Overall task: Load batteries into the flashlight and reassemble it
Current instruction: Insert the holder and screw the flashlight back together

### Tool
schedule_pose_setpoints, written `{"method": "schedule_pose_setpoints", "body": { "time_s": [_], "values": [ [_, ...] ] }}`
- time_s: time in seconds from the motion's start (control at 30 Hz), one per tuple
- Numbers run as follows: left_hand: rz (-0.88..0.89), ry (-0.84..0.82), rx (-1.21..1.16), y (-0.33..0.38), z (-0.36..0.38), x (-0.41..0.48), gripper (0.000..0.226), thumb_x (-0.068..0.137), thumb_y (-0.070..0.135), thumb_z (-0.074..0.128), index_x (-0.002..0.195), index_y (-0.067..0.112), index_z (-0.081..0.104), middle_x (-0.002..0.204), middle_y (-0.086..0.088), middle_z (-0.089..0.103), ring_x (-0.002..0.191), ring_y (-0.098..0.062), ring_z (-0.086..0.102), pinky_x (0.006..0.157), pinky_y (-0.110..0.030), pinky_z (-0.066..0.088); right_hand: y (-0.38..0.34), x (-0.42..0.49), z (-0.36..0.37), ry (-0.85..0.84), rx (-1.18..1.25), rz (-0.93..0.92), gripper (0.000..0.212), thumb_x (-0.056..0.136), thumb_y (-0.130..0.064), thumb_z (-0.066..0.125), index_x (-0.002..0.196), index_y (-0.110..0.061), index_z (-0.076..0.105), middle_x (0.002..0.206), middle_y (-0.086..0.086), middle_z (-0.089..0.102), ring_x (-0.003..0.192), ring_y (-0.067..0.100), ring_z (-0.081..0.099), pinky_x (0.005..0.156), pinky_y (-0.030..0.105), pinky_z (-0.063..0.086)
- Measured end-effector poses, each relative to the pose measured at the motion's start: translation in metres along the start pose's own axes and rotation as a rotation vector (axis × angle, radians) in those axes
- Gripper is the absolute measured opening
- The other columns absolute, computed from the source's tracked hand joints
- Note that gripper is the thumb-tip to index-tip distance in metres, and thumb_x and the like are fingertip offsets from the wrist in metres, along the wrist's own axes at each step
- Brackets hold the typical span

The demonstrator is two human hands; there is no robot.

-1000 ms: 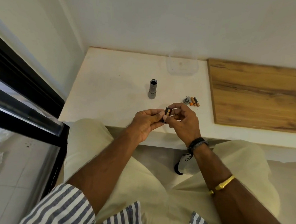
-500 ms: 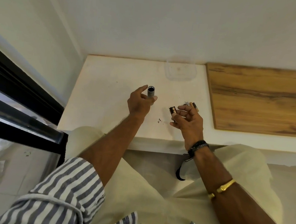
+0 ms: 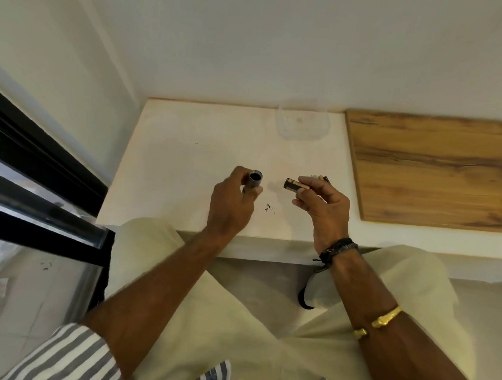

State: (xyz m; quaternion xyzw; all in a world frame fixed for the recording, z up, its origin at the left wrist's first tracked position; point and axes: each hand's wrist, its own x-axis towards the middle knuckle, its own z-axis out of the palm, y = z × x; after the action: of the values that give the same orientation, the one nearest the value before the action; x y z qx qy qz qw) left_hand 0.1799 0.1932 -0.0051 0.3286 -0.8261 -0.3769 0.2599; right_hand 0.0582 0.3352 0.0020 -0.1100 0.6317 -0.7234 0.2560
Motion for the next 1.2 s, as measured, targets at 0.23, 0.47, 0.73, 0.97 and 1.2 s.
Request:
{"method": "schedule_pose_setpoints", "body": {
  "time_s": [0.23,0.47,0.73,0.97,1.2],
  "values": [
    [0.114,-0.057,0.191,0.002,0.002,-0.022,0.032,0.091,0.032,0.067,0.119,0.018,0.063,0.104,0.0,0.069,0.093,-0.013,0.047,0.08,-0.034,0.047,-0.009,-0.012,-0.001,-0.028,0.076,-0.092,0.025,0.082,0.002,0.079,0.103,-0.004,0.068,0.083,0.0,0.075,0.082,0.021,0.073,0.073,0.036,0.063],
    [0.175,-0.085,0.254,0.0,0.003,-0.027,0.034,0.091,0.039,0.065,0.121,0.022,0.063,0.1,0.003,0.066,0.092,-0.014,0.046,0.077,-0.028,0.045,-0.004,-0.018,-0.003,0.002,0.035,-0.135,0.016,0.084,0.001,0.077,0.1,-0.002,0.075,0.1,0.025,0.073,0.088,0.036,0.073,0.076,0.043,0.064],
    [0.228,-0.112,0.281,0.006,0.006,-0.029,0.036,0.091,0.036,0.066,0.123,0.02,0.063,0.101,0.001,0.067,0.095,-0.016,0.048,0.077,-0.03,0.047,0.004,-0.021,0.0,-0.021,-0.162,-0.162,0.018,0.087,-0.009,0.078,0.104,-0.003,0.077,0.097,0.014,0.077,0.089,0.035,0.073,0.074,0.045,0.064],
    [0.194,-0.132,0.29,0.006,0.005,-0.026,0.037,0.092,0.034,0.066,0.125,0.017,0.064,0.104,-0.003,0.068,0.097,-0.019,0.05,0.08,-0.031,0.046,0.009,-0.019,0.004,-0.014,-0.258,-0.146,0.019,0.09,-0.014,0.076,0.107,-0.004,0.078,0.097,0.011,0.078,0.085,0.023,0.071,0.066,0.036,0.063],
    [0.157,-0.163,0.283,0.002,0.007,-0.02,0.035,0.095,0.031,0.063,0.127,0.017,0.063,0.109,-0.003,0.068,0.1,-0.016,0.046,0.084,-0.026,0.04,0.016,-0.001,-0.003,0.157,-0.276,-0.071,0.016,0.092,-0.022,0.074,0.103,-0.011,0.08,0.089,0.007,0.077,0.075,0.018,0.073,0.06,0.029,0.062]
  ]
}}
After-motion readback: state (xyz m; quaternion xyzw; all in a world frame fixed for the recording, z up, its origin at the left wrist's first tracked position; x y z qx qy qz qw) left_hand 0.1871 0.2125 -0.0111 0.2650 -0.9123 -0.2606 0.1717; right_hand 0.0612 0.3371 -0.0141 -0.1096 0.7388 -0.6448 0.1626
